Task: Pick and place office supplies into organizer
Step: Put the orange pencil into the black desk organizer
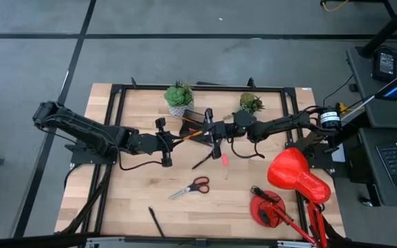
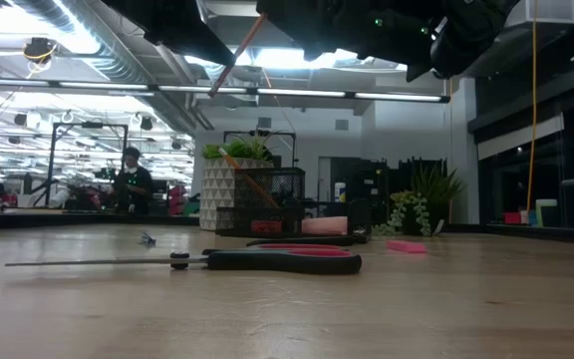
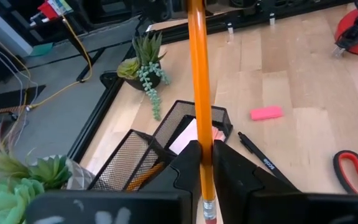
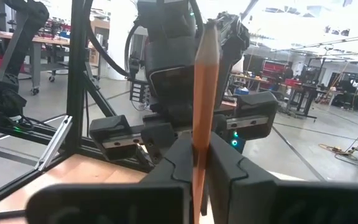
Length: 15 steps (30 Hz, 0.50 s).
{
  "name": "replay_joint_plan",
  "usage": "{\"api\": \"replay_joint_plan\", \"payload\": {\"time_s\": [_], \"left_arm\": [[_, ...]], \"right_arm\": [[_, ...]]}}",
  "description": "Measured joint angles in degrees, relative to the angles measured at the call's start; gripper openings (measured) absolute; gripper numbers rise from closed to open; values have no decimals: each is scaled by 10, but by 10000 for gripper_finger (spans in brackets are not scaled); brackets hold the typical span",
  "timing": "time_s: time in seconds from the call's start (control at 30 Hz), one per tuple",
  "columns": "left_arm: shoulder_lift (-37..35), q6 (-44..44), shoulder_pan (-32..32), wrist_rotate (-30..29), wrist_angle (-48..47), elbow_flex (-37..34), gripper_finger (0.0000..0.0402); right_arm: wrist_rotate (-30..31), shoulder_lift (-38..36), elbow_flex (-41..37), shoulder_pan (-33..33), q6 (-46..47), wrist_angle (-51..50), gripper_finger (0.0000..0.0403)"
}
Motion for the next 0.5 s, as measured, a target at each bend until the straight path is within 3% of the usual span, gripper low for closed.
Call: {"api": "replay_joint_plan", "payload": {"time_s": [0.27,0.5], "left_arm": [[-14,15,0,-36,-5,0,73],[-72,31,0,-36,-27,0,70]], "right_arm": [[-7,-1,0,-9,5,-25,17],[-7,-9,0,-29,5,-46,17]]}}
